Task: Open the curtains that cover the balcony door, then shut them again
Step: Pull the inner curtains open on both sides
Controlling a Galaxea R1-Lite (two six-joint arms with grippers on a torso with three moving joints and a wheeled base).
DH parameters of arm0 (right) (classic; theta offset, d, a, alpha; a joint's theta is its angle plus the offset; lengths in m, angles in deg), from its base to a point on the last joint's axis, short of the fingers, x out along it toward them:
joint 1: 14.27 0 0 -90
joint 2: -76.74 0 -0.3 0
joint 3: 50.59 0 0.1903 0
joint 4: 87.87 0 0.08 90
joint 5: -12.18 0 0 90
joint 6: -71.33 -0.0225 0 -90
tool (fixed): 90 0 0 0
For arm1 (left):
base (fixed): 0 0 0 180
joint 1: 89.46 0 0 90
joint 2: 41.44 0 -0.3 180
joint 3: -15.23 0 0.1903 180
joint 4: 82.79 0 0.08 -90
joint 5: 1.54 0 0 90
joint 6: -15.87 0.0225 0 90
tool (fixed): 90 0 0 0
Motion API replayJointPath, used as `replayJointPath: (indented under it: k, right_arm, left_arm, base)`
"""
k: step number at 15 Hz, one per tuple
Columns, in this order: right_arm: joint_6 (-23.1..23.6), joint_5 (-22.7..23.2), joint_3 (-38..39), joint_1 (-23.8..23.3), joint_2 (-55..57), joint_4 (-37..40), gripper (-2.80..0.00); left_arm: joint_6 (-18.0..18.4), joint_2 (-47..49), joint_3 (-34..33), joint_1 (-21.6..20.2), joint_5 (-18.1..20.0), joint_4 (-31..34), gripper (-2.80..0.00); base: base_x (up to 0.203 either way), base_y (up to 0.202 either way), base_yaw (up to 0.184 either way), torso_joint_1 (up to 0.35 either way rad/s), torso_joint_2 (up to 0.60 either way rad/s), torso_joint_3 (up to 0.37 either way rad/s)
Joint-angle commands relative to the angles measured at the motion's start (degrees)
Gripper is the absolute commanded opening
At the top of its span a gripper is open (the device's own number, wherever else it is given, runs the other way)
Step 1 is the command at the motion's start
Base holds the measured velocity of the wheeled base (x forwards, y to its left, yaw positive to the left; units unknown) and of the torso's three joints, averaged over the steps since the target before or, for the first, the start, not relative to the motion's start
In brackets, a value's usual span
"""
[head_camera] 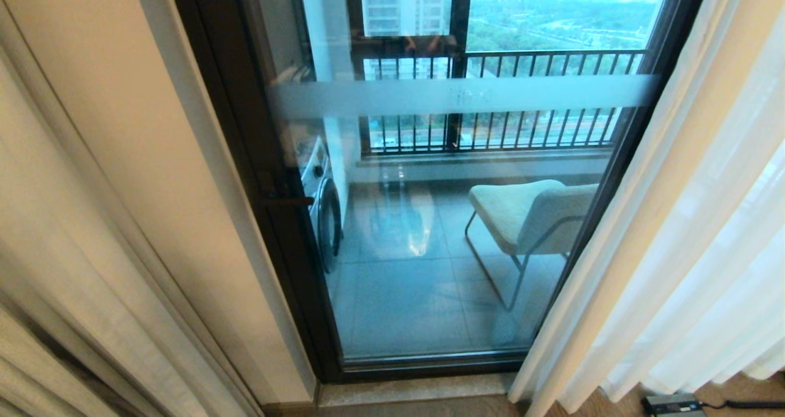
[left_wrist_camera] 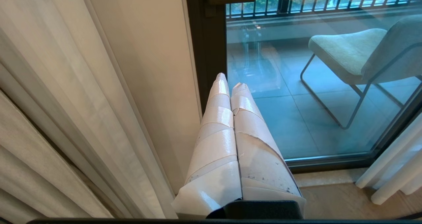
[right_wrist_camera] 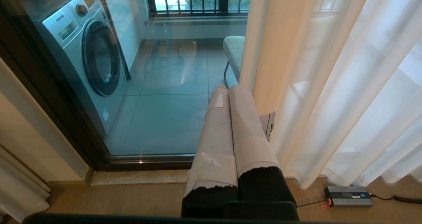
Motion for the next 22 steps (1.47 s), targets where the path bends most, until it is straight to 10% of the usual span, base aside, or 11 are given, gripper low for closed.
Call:
replayJointPath:
  k: [1, 12, 22]
  right_arm:
    - [0.06, 0.04, 0.0, 0.0, 0.0, -0.01, -2.8]
    - [0.07, 0.04, 0.0, 0.0, 0.0, -0.01, -2.8]
    - [0.07, 0.04, 0.0, 0.0, 0.0, -0.01, -2.8]
  left_arm:
    - [0.03, -0.07, 0.0, -0.01, 0.0, -0.04, -2.8]
    - [0.03, -0.07, 0.0, -0.01, 0.0, -0.04, -2.8]
    - [0.03, -0.07, 0.0, -0.01, 0.0, -0.04, -2.8]
  base:
    - [0.0, 0.0, 0.0, 0.0, 0.0, 0.0]
    - [0.0, -0.008, 0.0, 0.0, 0.0, 0.0]
    - [0.0, -0.183, -0.001, 0.005, 0.0, 0.002]
